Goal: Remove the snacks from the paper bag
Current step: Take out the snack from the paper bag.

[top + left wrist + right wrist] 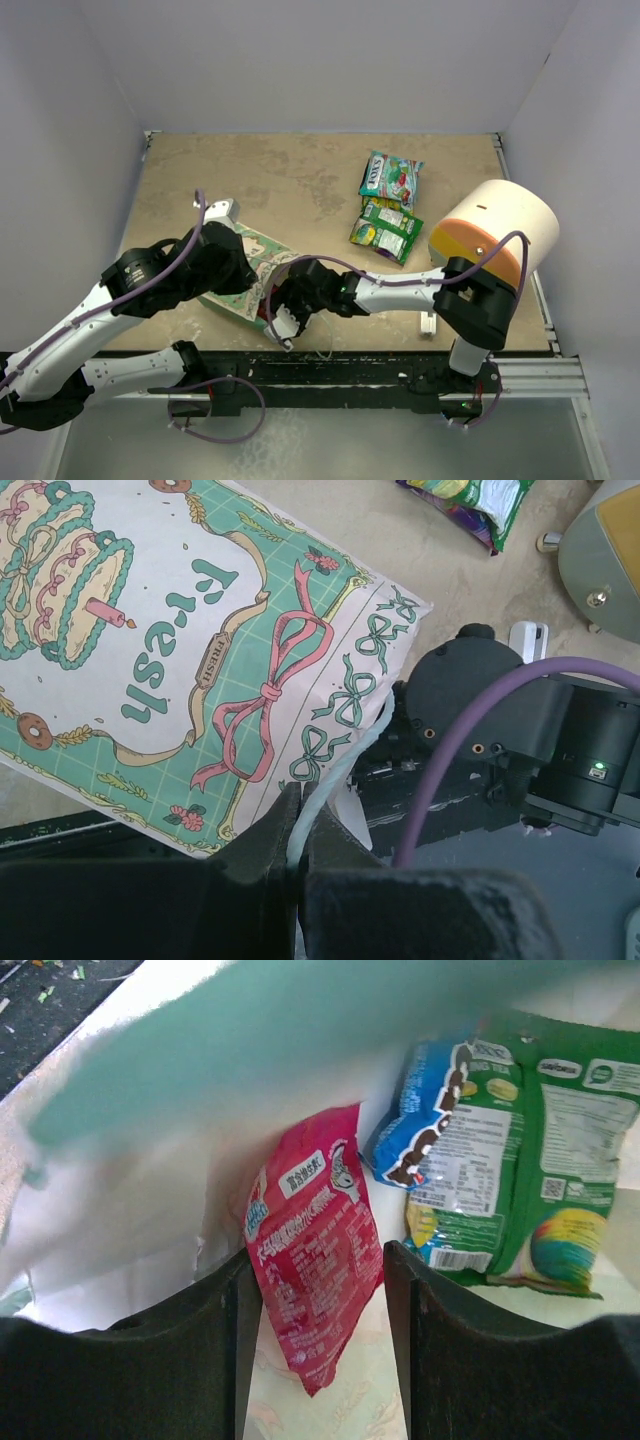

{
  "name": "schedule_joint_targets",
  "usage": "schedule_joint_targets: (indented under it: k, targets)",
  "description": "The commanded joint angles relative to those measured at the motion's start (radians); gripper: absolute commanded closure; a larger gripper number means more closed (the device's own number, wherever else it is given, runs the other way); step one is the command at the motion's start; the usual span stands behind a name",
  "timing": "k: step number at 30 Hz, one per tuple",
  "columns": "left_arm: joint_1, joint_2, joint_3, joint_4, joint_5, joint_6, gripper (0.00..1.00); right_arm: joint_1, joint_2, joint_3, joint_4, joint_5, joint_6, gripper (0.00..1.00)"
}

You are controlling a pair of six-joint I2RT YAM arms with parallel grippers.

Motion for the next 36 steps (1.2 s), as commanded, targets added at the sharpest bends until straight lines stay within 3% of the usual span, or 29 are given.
schedule_joint_targets:
  k: [1,3,9,16,25,31,36]
  targets:
    - [0.002,-0.002,0.03,0.035,0.004,0.035,1.0,0.013,0.022,0.047,-0.023,0.019,-0.028,0.47]
    - [0.003,-0.003,0.029,0.038,0.007,0.042,1.0,0.016,0.037,0.046,0.005,0.025,-0.004,0.49]
    - [0.002,-0.003,0.031,0.046,0.013,0.056,1.0,0.03,0.022,0.043,0.024,0.064,0.063,0.7]
    - [0.002,-0.004,0.019,0.08,0.016,0.077,1.0,0.029,-0.104,-0.029,0.003,0.065,0.148,0.99]
    - [0.002,-0.007,-0.009,0.144,0.024,0.108,1.0,0.029,-0.305,-0.114,-0.027,0.035,0.348,1.0]
    - [0.002,-0.005,-0.023,0.179,0.012,0.134,1.0,0.029,-0.49,-0.136,-0.215,-0.189,0.458,1.0]
    - [0.002,0.002,-0.033,0.184,0.0,0.137,1.0,0.025,-0.698,-0.112,-0.373,-0.186,0.548,1.0]
